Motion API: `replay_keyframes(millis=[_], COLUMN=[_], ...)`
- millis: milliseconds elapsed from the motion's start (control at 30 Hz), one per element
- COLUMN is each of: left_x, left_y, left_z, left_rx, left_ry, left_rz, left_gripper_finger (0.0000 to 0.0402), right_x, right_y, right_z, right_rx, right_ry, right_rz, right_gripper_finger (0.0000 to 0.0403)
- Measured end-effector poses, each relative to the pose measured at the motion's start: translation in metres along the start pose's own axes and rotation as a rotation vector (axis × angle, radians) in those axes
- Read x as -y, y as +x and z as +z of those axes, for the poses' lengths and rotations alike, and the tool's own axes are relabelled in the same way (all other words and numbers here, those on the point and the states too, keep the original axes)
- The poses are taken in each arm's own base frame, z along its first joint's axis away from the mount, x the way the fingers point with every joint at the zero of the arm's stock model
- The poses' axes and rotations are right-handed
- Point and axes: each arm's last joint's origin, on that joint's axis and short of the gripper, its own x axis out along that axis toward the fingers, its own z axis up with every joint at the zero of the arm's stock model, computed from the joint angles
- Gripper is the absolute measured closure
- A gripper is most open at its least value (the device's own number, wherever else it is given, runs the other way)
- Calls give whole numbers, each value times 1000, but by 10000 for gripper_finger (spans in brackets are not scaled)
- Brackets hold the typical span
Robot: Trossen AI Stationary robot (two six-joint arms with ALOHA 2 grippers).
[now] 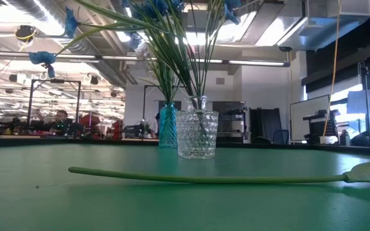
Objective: Sort flowers into vase by color
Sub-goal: Put the top left black flower into the transparent vase
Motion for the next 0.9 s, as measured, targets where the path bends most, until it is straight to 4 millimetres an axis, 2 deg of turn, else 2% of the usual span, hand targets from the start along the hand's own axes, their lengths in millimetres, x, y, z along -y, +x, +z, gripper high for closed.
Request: replay_keyframes(millis=[133, 233, 433, 600, 767, 900], left_x=[-10, -16, -25, -30, -34, -33], left_y=[-26, -40, -55, -62, -67, -67], left_z=[6, 2, -23, -49, -68, -83], left_rx=[-37, -56, -80, -68, -24, -10], left_ry=[8, -24, -60, -92, -123, -134], left_rz=[39, 65, 114, 137, 140, 140], left_gripper_finger=[221, 225, 227, 227, 227, 227], right_x=[-3, -1, 14, 16, 15, 12], right_y=[-10, -14, -18, -18, -11, 5], right_z=[-11, -36, -99, -139, -163, -184], right_rx=[-10, -29, 99, 233, 313, 283], right_ry=[-16, -9, 110, 164, 185, 216], right_rz=[-57, -103, -122, -72, -44, -29], right_gripper_finger=[401, 402, 402, 402, 403, 403])
